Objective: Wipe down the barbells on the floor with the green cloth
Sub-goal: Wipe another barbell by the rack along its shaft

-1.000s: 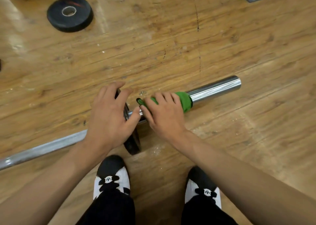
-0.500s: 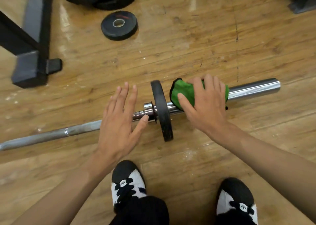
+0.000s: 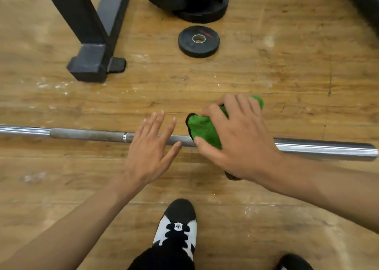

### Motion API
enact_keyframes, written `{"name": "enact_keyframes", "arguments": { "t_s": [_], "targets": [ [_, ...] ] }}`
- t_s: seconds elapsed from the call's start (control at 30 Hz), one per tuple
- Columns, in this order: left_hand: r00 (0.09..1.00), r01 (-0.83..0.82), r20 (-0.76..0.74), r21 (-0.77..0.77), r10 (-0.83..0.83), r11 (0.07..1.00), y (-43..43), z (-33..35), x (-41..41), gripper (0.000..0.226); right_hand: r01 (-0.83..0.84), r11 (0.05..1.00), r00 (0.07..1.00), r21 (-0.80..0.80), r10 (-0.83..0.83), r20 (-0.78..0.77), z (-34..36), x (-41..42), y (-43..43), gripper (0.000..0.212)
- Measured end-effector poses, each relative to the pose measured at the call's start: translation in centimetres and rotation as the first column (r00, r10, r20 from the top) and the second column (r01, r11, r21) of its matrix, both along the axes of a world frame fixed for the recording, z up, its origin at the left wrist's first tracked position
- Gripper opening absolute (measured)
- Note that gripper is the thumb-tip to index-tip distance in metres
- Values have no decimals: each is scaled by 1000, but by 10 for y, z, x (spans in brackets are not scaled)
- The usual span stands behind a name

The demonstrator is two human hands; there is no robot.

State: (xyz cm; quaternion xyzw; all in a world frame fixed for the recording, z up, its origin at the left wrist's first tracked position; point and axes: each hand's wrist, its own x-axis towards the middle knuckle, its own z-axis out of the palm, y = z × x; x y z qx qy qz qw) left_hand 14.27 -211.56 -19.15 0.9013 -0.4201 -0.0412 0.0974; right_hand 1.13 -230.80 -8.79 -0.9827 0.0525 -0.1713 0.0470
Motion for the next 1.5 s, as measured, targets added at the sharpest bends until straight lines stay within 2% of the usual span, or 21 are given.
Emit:
{"name": "enact_keyframes", "arguments": {
  "t_s": [0.13,0.23,0.4,0.5,0.57,0.67,0.73,0.87,0.97,1.07,1.13,1.2,1.27,1.3,1.4,1.5],
  "targets": [
    [996,-72,-46,34,74,997,-2,-15,12,76,222,975,968,27,-217,-126,-48,42,26,51],
    [1000,-7,10,87,6,996,-1,-29,15,75,321,947,932,-4,-317,-178,-87,52,33,43],
    [998,13,54,56,-17,998,2,-36,17,66,570,817,802,85,-530,-275,-108,52,41,26],
    [998,26,60,40,-28,999,2,-35,15,65,514,858,832,12,-496,-248,-118,33,55,21],
    [997,27,73,21,-29,999,5,-35,13,64,471,881,849,-30,-463,-254,-118,32,48,27],
    [997,41,70,26,-43,999,7,-35,14,63,572,820,759,-5,-531,-377,-110,58,41,44],
    [997,39,70,18,-40,999,7,-36,17,62,630,775,730,56,-566,-382,-110,70,38,38],
    [997,22,76,5,-22,1000,4,-40,18,62,552,815,833,176,-529,-163,-127,56,41,31],
    [995,12,95,22,-14,1000,5,-40,14,63,498,817,850,290,-526,25,-118,53,39,36],
    [995,10,94,12,-11,1000,6,-40,12,61,324,844,898,427,-417,143,-90,65,50,38],
    [996,17,82,7,-18,1000,7,-39,12,61,265,859,912,438,-371,175,-81,66,57,35],
    [995,16,99,4,-16,1000,8,-40,11,62,385,847,879,367,-458,135,-91,58,50,30],
    [993,14,113,1,-14,1000,9,-40,8,63,541,813,830,216,-558,20,-106,41,45,22],
    [993,14,117,1,-14,1000,9,-41,7,64,573,804,818,158,-574,-41,-111,34,46,26],
    [993,19,119,9,-20,1000,11,-42,6,67,576,807,816,128,-558,-151,-116,35,55,44],
    [994,15,111,17,-17,1000,10,-41,5,69,563,822,823,85,-547,-152,-121,36,59,37]
  ]
}}
